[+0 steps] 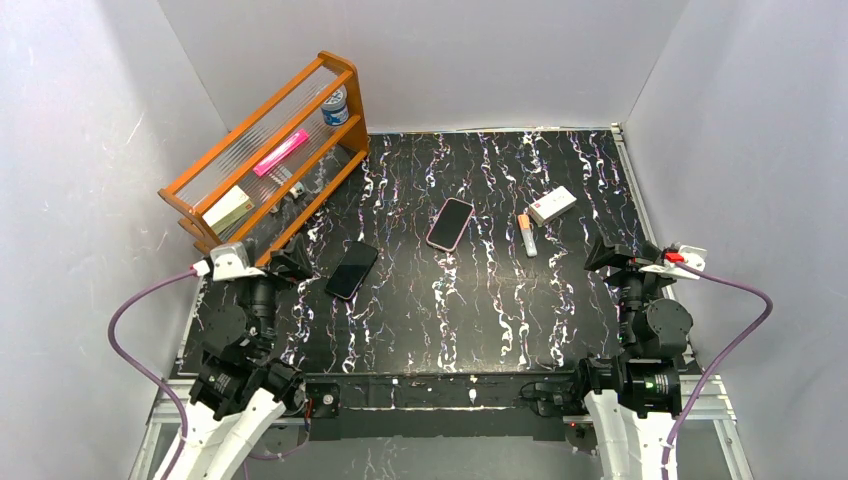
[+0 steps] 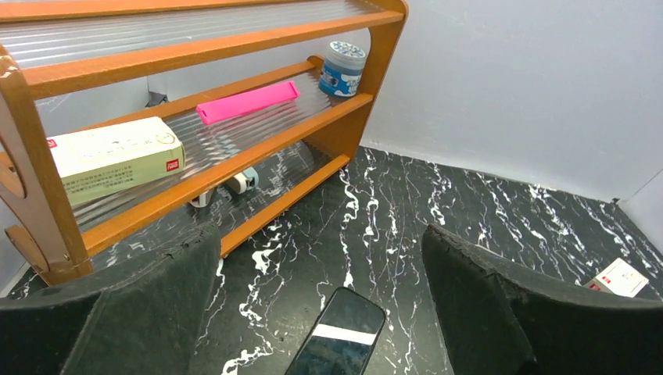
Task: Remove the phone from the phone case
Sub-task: Pick up the phone at the center of the board.
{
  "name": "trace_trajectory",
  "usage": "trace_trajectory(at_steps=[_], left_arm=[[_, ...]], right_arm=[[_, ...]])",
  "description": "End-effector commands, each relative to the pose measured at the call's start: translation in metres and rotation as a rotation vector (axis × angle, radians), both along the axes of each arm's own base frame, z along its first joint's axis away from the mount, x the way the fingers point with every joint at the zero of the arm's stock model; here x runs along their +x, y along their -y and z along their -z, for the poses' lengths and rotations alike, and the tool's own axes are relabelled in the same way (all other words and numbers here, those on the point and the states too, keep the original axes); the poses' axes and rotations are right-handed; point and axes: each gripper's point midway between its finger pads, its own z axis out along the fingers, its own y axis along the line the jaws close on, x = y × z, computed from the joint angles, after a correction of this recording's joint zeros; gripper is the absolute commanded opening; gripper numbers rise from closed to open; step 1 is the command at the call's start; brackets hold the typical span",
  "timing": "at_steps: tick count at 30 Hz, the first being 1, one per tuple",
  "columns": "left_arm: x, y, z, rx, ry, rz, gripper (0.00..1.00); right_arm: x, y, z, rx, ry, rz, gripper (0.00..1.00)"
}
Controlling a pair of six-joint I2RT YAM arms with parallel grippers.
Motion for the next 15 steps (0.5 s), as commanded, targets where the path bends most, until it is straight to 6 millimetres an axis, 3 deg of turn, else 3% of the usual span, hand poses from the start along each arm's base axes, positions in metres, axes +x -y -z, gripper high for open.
trace_trajectory(at_steps=[1,8,15], left_arm=[[0.004,0.009,-0.003,0.023,-0.020,0.037,0.98],[0.018,0.021,0.004,0.024,-0.092,0.062,0.98],[0.046,0.041,0.027,0.066,-0.332,0.060,0.98]], right_arm=[[-0.004,0.001,-0.020,0.000,0.073,0.004,0.99],[-0.004,0.001,-0.019,0.006,0.066,0.004,0.99],[0.000,-0.002,-0.015,0.012,0.041,-0.008,0.99]])
